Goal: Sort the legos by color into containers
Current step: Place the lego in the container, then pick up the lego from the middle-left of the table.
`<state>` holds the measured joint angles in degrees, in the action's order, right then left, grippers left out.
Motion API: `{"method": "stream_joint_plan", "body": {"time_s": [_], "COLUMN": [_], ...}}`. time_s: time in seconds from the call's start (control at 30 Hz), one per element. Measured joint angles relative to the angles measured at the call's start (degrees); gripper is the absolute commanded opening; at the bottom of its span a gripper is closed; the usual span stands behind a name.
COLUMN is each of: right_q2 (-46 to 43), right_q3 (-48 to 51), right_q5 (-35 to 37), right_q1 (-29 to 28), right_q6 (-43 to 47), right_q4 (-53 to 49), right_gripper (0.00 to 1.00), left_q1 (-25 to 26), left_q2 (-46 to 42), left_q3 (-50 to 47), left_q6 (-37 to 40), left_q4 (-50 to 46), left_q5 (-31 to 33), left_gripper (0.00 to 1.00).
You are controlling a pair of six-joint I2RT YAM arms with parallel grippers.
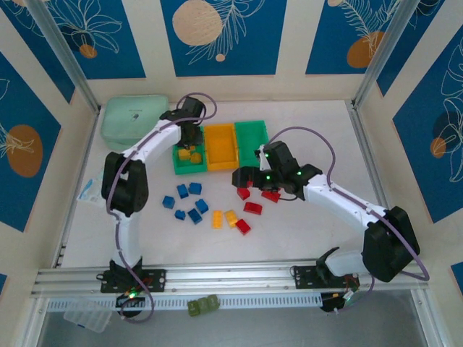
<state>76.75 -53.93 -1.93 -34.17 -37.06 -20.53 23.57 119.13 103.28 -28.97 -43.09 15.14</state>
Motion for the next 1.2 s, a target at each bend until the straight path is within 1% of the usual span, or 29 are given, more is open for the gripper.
{"method": "stream_joint_plan", "body": {"time_s": [0.13, 0.27, 0.37, 0.53, 0.63, 0.7, 0.9, 1.07, 1.2], "right_q2": [0.0, 0.0, 0.0, -0.1, -0.6, -1.3, -4.5, -7.2, -8.3], "right_q3": [-0.7, -0.7, -0.7, -0.6, 0.4, 1.6, 6.6, 11.2, 14.6], "right_q5": [0.3, 0.2, 0.2, -0.5, -1.3, -2.0, -4.3, -5.0, -5.7], "right_q1": [0.1, 0.6, 0.8, 0.9, 0.9, 0.9, 0.9, 0.9, 0.9], "right_q6": [0.0, 0.0, 0.0, 0.0, 0.3, 0.6, 0.6, 0.7, 0.6], "right_q4": [0.0, -0.3, -0.7, -1.7, -2.2, -3.1, -4.0, -4.1, -3.1], "right_gripper": [0.99, 0.99, 0.99, 0.99, 0.99, 0.99, 0.99, 0.99, 0.99], "left_q1": [-0.6, -0.7, -0.6, 1.1, 4.0, 6.9, 14.4, 18.6, 22.1], "left_q2": [1.0, -0.6, -4.6, -15.6, -21.0, -24.2, -30.4, -32.3, -30.6], "left_q3": [1.5, 0.9, -3.1, -15.0, -21.1, -25.2, -34.4, -39.4, -41.0], "left_q6": [0.7, 0.5, -0.1, -2.4, -4.0, -5.3, -10.3, -14.6, -17.3], "left_q4": [-1.0, -0.9, -0.2, 1.1, 1.5, 1.6, 0.6, 0.7, 1.2], "left_q5": [-1.0, -4.1, -7.7, -12.4, -13.6, -14.1, -14.1, -14.1, -14.7], "left_gripper": [0.54, 0.57, 0.58, 0.6, 0.61, 0.61, 0.61, 0.6, 0.59]}}
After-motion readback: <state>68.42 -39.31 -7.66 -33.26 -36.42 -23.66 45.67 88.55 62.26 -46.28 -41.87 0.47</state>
